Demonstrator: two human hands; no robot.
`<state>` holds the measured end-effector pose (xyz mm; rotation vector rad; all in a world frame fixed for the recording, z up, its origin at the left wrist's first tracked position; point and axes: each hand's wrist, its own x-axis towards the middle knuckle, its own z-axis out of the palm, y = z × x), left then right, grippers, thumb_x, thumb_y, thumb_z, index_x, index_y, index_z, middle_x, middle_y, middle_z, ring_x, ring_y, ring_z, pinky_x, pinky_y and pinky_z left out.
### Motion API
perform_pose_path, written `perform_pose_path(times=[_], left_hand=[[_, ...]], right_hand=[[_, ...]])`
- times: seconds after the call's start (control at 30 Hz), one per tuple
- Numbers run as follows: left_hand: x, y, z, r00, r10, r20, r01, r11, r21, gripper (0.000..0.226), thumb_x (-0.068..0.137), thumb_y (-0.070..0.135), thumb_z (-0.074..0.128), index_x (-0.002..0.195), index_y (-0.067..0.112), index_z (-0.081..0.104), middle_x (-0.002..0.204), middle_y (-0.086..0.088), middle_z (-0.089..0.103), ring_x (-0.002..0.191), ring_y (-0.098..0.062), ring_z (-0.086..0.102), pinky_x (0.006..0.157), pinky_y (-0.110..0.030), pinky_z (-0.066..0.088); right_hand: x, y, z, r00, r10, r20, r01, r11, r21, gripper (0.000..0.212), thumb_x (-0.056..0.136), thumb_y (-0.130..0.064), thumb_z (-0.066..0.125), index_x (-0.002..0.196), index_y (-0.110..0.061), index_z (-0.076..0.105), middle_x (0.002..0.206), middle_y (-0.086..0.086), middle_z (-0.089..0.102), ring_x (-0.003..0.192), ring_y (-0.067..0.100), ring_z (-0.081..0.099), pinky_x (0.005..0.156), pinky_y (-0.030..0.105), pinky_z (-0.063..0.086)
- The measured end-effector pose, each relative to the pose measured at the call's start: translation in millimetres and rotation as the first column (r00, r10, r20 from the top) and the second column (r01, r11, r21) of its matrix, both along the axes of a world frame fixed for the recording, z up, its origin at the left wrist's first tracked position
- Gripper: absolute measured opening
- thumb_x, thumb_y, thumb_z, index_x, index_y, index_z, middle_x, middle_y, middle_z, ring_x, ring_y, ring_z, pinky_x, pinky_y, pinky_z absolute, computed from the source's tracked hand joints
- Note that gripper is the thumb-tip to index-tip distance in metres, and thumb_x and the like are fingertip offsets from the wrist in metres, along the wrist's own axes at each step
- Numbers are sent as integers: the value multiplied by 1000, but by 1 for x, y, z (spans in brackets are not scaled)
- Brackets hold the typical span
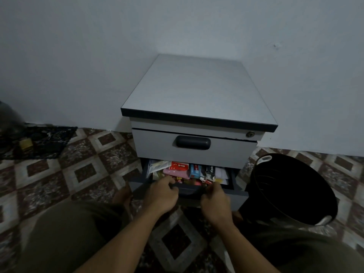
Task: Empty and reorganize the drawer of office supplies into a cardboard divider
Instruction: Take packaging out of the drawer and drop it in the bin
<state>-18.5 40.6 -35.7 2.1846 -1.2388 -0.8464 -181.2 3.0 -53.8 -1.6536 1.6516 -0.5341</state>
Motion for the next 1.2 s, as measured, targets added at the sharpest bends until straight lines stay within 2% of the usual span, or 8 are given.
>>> perform_pose_path(times=[0.13, 0.23, 0.53, 0.67, 0.8, 0.93, 1.07, 1.2], left_hand=[[13, 0, 3, 965, -98, 244, 106, 994, -20, 22, 95, 29, 53, 114, 29, 64, 122, 8, 53, 117, -15, 47, 99, -37, 45], [24, 3, 2, 953, -174, 249, 159, 984, 82, 20, 93, 33, 50, 108, 33, 64, 114, 7, 60, 108, -18, 53, 98, -48, 47], [38, 14, 18, 898, -408, 165, 347, 887, 305, 32, 96, 28, 49, 125, 26, 63, 123, 3, 61, 109, -17, 57, 99, -35, 48], [43, 21, 11, 892, -438, 112, 354, 831, 430, 28, 92, 29, 51, 104, 14, 72, 104, -5, 70, 91, -17, 64, 86, -31, 55], [49, 20, 9, 965, -234, 118, 196, 944, 265, 26, 94, 23, 50, 79, 11, 67, 81, -4, 66, 74, -16, 62, 62, -27, 49], [63, 12, 6, 991, -31, 133, 29, 999, 19, 18, 93, 31, 54, 101, 21, 67, 96, -1, 67, 83, -14, 60, 61, -23, 41], [73, -1, -3, 998, 10, -54, -10, 1000, -10, 49, 85, 47, 58, 126, 20, 61, 121, -5, 65, 102, -19, 60, 84, -29, 47], [69, -8, -5, 974, 59, -217, -59, 998, 3, 60, 97, 32, 61, 151, 14, 38, 142, -9, 52, 105, -13, 48, 85, -23, 38]], right_hand=[[-15, -10, 10, 909, 151, -390, -226, 962, -156, 40, 90, -29, 54, 129, -25, 49, 134, 0, 51, 127, 23, 43, 109, 45, 35], [-21, -15, 15, 900, 238, -366, -282, 957, -70, 40, 89, -28, 53, 129, -25, 49, 132, 2, 59, 126, 25, 50, 117, 47, 24], [-35, 2, 28, 918, 254, -304, -252, 967, 43, 38, 86, -29, 55, 123, -20, 55, 118, 10, 65, 105, 31, 61, 86, 38, 51], [-44, 10, 25, 911, 270, -311, -249, 963, 106, 27, 86, -28, 58, 109, -16, 66, 114, 13, 68, 106, 32, 63, 86, 35, 53], [-51, 11, 19, 939, 216, -268, -198, 976, 92, 12, 89, -26, 58, 96, -20, 66, 94, 6, 71, 79, 20, 68, 72, 33, 57], [-57, -6, 14, 979, 52, -198, -61, 997, -41, 14, 88, -24, 58, 100, -19, 62, 94, 4, 67, 85, 23, 64, 76, 37, 55], [-63, -32, 8, 979, 14, -205, -20, 999, -28, 41, 82, -34, 61, 121, -21, 59, 117, 12, 62, 105, 33, 60, 89, 43, 53], [-61, -40, 13, 995, 20, -102, -11, 996, 89, 52, 88, -29, 63, 137, -17, 49, 126, 9, 61, 100, 30, 66, 87, 42, 55]])
